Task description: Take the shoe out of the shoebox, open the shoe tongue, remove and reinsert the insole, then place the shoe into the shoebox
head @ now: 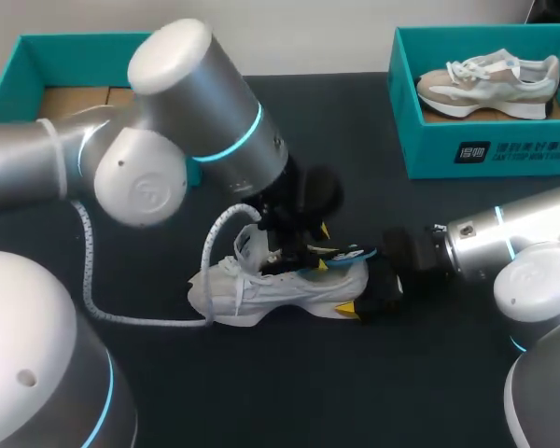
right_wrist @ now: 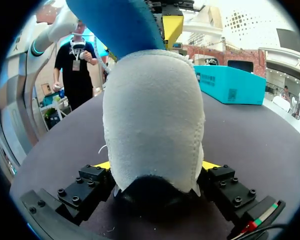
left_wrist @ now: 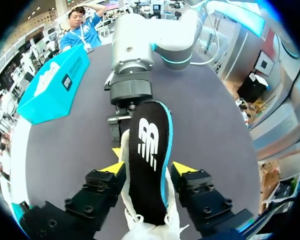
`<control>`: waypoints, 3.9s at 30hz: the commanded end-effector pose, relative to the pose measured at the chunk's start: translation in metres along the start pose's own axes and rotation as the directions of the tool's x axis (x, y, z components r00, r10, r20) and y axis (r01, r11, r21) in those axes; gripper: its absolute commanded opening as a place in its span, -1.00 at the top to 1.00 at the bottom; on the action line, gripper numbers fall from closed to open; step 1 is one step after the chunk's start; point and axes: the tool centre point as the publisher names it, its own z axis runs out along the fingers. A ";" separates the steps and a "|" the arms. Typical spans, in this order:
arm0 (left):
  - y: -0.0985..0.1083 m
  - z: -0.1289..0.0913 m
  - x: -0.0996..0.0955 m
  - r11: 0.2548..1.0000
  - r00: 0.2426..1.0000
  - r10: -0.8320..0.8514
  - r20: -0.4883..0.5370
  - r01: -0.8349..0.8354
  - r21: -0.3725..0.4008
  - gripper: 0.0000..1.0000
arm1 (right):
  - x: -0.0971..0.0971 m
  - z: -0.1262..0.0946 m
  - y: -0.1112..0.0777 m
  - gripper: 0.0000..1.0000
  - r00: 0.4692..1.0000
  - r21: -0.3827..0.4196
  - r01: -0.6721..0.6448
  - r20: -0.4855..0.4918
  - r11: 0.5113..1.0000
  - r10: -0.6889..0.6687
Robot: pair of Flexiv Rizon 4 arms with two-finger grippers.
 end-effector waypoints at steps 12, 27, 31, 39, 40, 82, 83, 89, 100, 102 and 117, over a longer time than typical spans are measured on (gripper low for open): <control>0.004 0.007 0.014 0.996 0.973 0.058 0.224 -0.072 0.055 -0.18 | 0.000 0.005 -0.005 1.00 1.000 0.003 -0.002 0.000 1.000 0.002; 0.006 0.035 -0.002 0.999 0.972 0.018 0.233 -0.029 0.045 0.12 | 0.000 0.005 -0.005 1.00 1.000 0.003 -0.002 0.000 1.000 0.002; 0.005 0.033 -0.003 0.999 0.973 0.011 0.232 -0.023 0.048 0.85 | 0.000 0.005 -0.005 1.00 1.000 0.003 -0.002 0.000 1.000 0.002; 0.004 0.012 0.002 0.996 0.980 -0.003 0.200 -0.014 0.085 1.00 | 0.000 0.005 -0.005 1.00 1.000 0.003 -0.002 0.000 1.000 0.002; 0.001 0.005 0.002 0.995 0.982 -0.009 0.186 -0.010 0.102 1.00 | 0.000 0.005 -0.005 1.00 1.000 0.003 -0.002 0.000 1.000 0.002; -0.167 -0.221 0.003 0.673 0.918 -0.196 -0.344 0.381 0.634 1.00 | 0.000 0.005 -0.005 1.00 1.000 0.003 -0.002 0.000 1.000 0.002; -0.167 -0.221 0.003 0.673 0.918 -0.196 -0.344 0.381 0.634 1.00 | 0.000 0.005 -0.005 1.00 1.000 0.003 -0.002 0.000 1.000 0.002; -0.167 -0.221 0.003 0.673 0.918 -0.196 -0.344 0.381 0.634 1.00 | 0.000 0.005 -0.005 1.00 1.000 0.003 -0.002 0.000 1.000 0.002; -0.167 -0.221 0.003 0.673 0.918 -0.196 -0.344 0.381 0.634 1.00 | 0.000 0.005 -0.005 1.00 1.000 0.003 -0.002 0.000 1.000 0.002; -0.163 -0.226 0.007 0.658 0.912 -0.213 -0.350 0.399 0.638 1.00 | 0.000 0.005 -0.005 1.00 1.000 0.003 -0.002 0.000 1.000 0.002; -0.186 -0.279 0.042 0.457 0.746 -0.319 -0.585 0.662 0.594 1.00 | 0.000 0.005 -0.005 1.00 1.000 0.003 -0.002 0.000 1.000 0.002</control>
